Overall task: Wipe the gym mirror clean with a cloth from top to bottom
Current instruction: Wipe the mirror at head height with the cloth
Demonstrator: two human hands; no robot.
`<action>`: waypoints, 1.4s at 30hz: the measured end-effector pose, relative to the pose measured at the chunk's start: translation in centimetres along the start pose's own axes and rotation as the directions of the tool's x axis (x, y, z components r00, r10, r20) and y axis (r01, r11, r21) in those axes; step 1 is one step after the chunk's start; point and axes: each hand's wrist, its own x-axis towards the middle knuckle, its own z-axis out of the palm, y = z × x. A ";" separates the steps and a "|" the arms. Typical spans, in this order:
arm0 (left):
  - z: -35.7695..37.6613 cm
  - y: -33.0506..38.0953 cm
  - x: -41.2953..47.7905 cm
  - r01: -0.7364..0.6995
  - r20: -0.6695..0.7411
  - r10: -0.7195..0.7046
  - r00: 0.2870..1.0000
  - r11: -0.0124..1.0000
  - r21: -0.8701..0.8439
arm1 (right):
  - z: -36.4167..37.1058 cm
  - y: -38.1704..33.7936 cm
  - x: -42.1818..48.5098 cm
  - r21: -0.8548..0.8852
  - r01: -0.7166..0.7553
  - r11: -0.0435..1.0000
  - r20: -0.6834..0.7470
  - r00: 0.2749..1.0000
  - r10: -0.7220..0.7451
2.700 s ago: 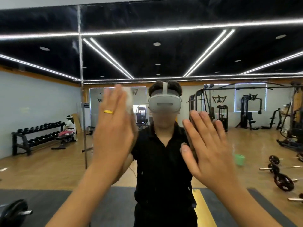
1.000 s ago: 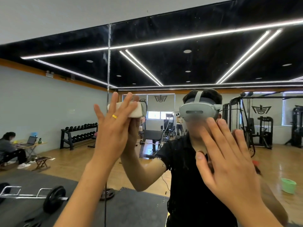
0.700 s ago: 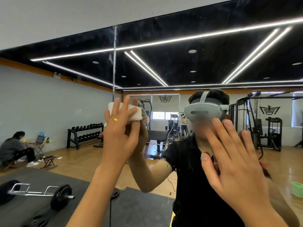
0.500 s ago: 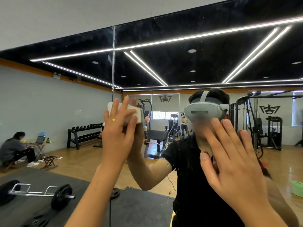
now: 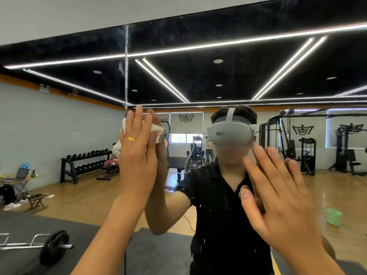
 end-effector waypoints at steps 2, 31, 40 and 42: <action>-0.1 -0.1 2.0 -0.051 0.057 0.051 0.997 0.999 0.003 | 0.0 0.0 0.1 -0.007 -0.001 1.000 0.003 1.000 0.001; -1.2 1.8 -4.4 -0.065 0.045 0.062 0.997 0.995 0.081 | 0.1 0.2 0.2 -0.002 -0.016 1.000 0.013 1.000 0.016; 0.9 3.7 1.4 -0.052 -0.007 0.052 0.999 0.998 0.021 | 0.0 0.2 0.2 0.027 -0.018 0.999 -0.002 1.000 0.018; 1.4 4.2 2.2 -0.042 -0.042 0.043 0.998 0.999 0.026 | 0.0 0.2 0.2 0.032 -0.019 0.999 0.001 1.000 0.019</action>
